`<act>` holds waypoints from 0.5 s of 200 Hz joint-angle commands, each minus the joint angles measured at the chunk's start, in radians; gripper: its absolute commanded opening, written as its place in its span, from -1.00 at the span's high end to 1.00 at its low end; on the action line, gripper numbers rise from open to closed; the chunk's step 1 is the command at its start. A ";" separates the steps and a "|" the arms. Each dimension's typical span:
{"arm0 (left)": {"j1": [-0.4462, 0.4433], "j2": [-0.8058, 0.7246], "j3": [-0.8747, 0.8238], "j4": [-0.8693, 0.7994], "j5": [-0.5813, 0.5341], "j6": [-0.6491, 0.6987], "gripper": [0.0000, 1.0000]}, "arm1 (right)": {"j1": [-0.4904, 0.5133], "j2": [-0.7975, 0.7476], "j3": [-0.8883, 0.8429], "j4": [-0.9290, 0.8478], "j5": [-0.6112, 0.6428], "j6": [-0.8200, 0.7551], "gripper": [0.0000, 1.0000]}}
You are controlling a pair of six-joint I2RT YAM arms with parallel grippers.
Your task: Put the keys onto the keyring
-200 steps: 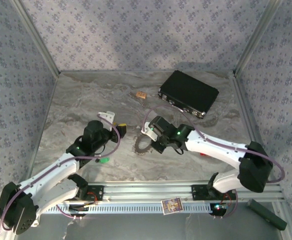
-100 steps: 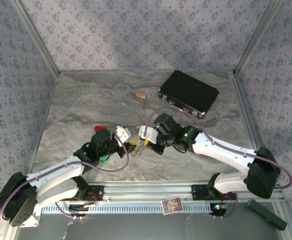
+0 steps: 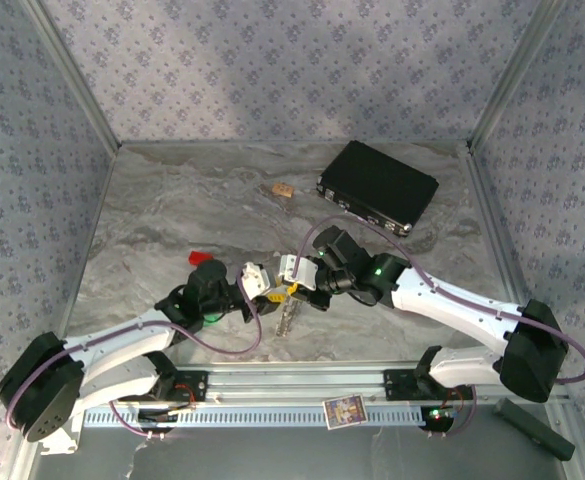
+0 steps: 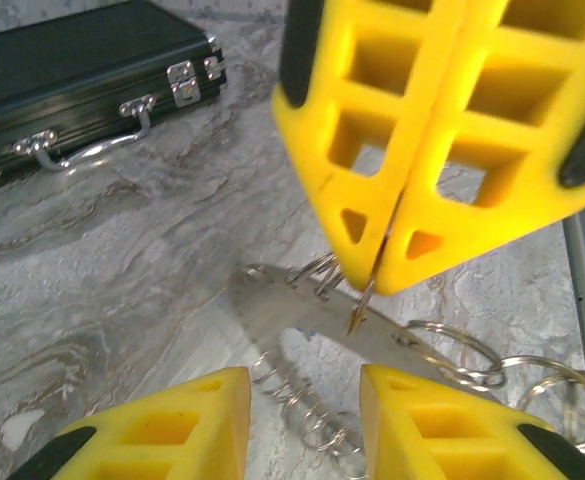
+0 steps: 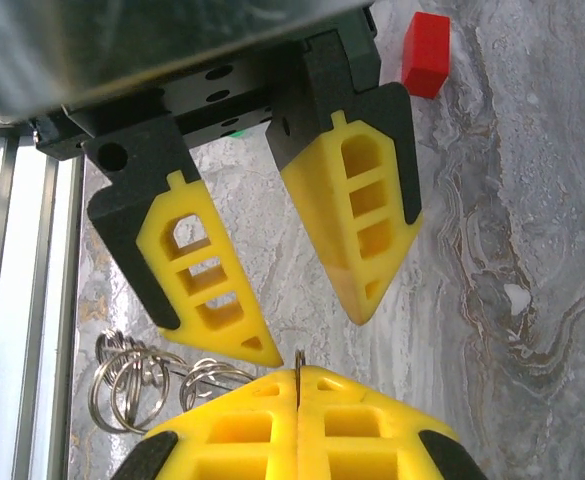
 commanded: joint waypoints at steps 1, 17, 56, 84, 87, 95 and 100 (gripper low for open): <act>-0.008 0.003 0.007 0.073 0.068 0.028 0.33 | 0.003 -0.028 -0.006 0.034 -0.030 -0.018 1.00; -0.009 0.003 0.002 0.093 0.071 0.022 0.34 | 0.006 -0.025 -0.008 0.041 -0.035 -0.015 1.00; -0.009 0.006 0.008 0.089 0.089 0.023 0.54 | 0.012 -0.024 -0.013 0.062 -0.036 -0.007 1.00; -0.008 0.015 0.008 0.085 0.090 0.021 0.75 | 0.014 -0.026 -0.017 0.070 -0.047 0.001 1.00; -0.009 0.016 0.008 0.084 0.090 0.020 0.75 | 0.014 -0.027 -0.017 0.071 -0.049 0.002 1.00; -0.009 0.019 0.007 0.088 0.091 0.019 0.83 | 0.014 -0.028 -0.020 0.074 -0.054 0.003 1.00; -0.007 0.019 0.007 0.089 0.090 0.019 0.89 | 0.014 -0.028 -0.020 0.073 -0.058 0.004 1.00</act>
